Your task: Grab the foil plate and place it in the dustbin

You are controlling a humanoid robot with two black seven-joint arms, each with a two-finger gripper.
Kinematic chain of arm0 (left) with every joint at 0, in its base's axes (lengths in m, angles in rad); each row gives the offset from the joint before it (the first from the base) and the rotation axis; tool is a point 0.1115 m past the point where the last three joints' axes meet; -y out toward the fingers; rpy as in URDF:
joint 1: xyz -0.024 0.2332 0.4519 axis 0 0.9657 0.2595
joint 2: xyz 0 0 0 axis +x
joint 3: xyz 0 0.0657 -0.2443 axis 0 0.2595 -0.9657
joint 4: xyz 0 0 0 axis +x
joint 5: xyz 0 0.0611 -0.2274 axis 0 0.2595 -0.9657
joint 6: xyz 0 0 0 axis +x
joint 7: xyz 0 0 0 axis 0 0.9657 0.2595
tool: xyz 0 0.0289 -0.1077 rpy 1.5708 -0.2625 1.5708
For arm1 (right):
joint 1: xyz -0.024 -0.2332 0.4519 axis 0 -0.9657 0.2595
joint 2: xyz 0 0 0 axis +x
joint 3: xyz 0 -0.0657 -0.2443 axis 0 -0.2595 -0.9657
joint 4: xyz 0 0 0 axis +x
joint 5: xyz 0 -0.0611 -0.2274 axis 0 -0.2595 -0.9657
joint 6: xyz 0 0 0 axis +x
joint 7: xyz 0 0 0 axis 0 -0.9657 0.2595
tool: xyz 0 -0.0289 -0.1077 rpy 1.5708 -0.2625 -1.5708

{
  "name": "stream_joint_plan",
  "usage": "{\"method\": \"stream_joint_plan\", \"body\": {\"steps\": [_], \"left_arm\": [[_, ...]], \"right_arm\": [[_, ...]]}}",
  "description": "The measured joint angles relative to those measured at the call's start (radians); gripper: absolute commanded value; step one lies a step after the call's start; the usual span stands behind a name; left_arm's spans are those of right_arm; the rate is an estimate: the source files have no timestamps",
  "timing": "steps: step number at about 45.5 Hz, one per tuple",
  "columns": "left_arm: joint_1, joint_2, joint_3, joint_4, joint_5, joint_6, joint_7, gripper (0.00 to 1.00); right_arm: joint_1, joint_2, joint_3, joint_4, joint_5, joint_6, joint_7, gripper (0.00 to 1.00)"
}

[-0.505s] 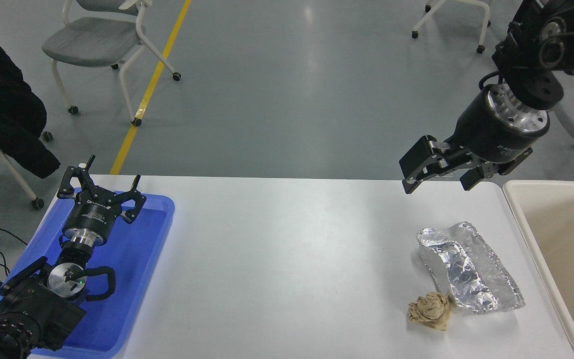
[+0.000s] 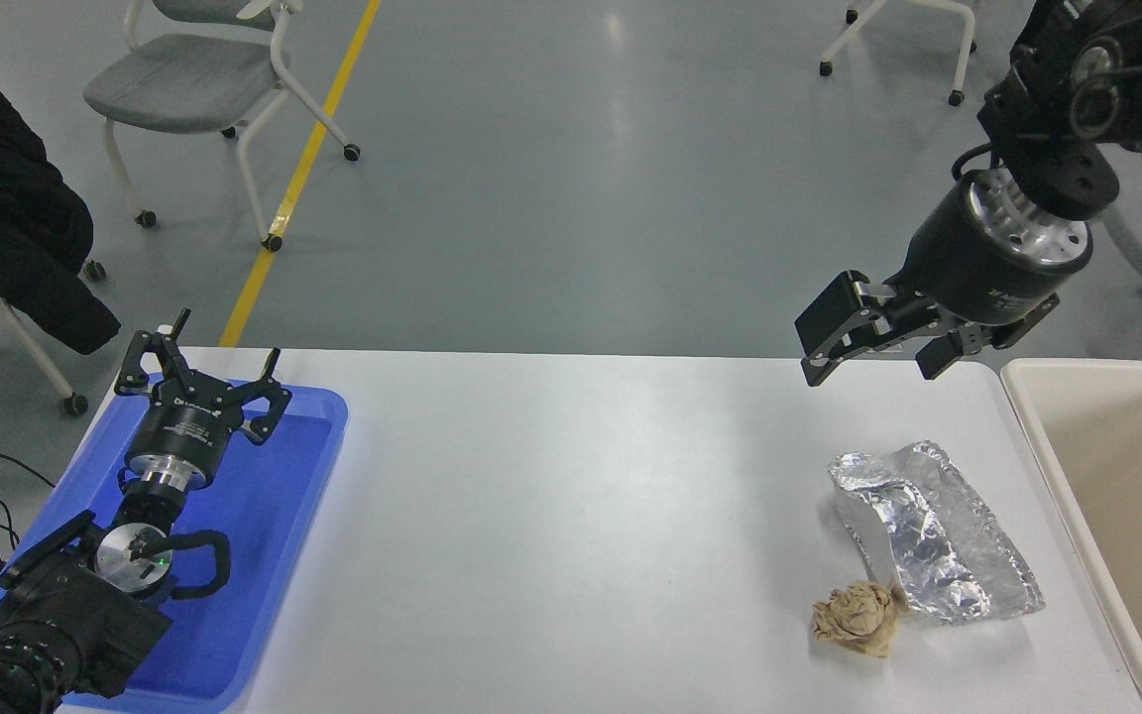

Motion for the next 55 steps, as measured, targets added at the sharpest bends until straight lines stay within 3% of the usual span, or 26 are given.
{"method": "stream_joint_plan", "body": {"steps": [16,38,45,55], "left_arm": [[0.000,0.001,0.000,0.000,0.000,0.000,0.000,1.00],[0.000,0.001,0.000,0.000,0.000,0.000,0.000,1.00],[-0.001,0.001,0.000,0.000,0.000,0.000,0.000,1.00],[-0.001,0.001,0.000,0.000,0.000,0.000,0.000,1.00]], "right_arm": [[-0.110,-0.093,0.006,-0.011,-0.090,-0.039,0.000,1.00],[-0.661,-0.361,0.267,-0.292,-0.585,-0.233,0.007,1.00],[-0.886,-0.372,0.393,-0.413,-0.671,-0.299,0.008,1.00],[-1.159,-0.305,0.514,-0.595,-0.739,-0.448,0.009,1.00]]}}
